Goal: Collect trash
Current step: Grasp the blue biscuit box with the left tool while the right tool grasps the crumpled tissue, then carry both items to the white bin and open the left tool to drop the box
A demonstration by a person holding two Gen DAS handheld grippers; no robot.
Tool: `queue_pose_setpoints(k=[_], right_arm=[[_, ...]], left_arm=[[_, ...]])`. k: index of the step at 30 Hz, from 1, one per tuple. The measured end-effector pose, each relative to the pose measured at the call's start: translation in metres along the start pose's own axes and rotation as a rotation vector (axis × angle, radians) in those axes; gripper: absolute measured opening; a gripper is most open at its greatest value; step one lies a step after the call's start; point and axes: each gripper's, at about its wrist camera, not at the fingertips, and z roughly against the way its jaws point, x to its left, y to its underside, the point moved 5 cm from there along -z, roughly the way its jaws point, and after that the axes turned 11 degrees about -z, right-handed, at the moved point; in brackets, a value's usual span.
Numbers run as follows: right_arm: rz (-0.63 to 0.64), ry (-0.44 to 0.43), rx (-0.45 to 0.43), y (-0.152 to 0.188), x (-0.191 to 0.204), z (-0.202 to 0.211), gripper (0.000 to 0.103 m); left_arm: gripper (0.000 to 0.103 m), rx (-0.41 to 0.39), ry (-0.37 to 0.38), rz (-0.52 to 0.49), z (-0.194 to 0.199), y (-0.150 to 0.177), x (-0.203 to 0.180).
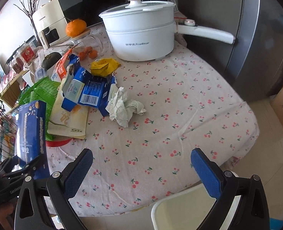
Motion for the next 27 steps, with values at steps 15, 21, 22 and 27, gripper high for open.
queue_pose_setpoints(k=[15,21,22,27], right_arm=[[-0.121,-0.165,0.006,-0.044,0.032,-0.076,0.077],[-0.179,-0.147,0.022,-0.045,0.024,-0.091,0.026],[-0.194,-0.151,0.019,-0.045,0.022,-0.089,0.024],[-0.199,-0.155,-0.006,-0.043,0.017,-0.067,0.022]], left_arm=[[0.091,-0.084,0.122,0.074,0.027,-0.003,0.035],[0.091,-0.103,0.138,0.087,0.035,-0.003,0.038],[0.091,-0.105,0.140,0.086,0.036,-0.002,0.038],[0.091,-0.109,0.154,0.087,0.042,0.002,0.037]])
